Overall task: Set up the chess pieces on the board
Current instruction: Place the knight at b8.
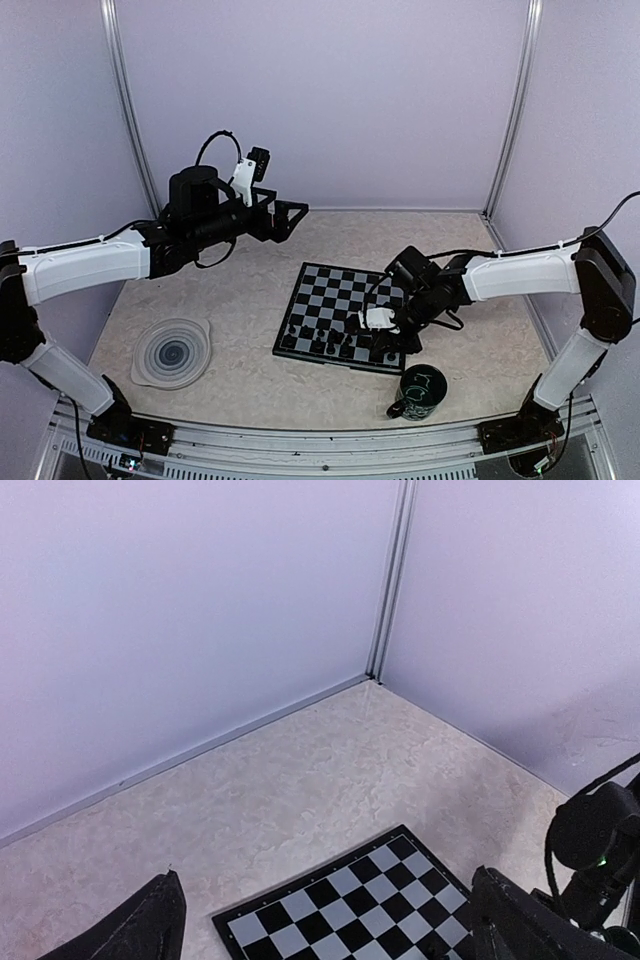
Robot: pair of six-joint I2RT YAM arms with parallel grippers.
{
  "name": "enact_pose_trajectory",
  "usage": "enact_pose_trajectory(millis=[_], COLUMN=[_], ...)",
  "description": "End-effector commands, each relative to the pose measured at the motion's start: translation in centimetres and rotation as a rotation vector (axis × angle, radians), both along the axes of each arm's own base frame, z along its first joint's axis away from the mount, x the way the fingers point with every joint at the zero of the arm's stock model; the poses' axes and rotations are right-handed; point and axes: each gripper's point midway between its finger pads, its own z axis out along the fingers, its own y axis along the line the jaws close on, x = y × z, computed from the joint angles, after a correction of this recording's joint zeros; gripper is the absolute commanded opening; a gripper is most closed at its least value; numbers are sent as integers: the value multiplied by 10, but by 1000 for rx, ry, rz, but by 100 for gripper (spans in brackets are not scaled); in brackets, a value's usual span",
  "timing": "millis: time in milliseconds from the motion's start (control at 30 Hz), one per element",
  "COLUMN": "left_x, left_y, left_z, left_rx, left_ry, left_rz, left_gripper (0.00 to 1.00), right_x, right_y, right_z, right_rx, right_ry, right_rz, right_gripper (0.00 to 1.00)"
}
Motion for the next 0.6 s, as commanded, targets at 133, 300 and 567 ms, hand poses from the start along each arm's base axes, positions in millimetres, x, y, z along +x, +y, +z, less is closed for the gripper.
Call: enact_pose_trajectory(millis=[133,300,567], left_x=[-12,-10,-8], left_y=[-19,-26,-31], left_z=[0,-10,-18], left_rx=[-29,-20,-6], left_ry=[16,50,82], left_rz=[-142,-161,-174], left_gripper=[93,92,92], right_x=[2,0,0], right_y=[-1,-3,1], right_z=[-15,-21,-10], right_rx=[-34,-51,-31], right_ry=[-15,-2,3], right_rz=[2,4,5], right_gripper=[0,7,17])
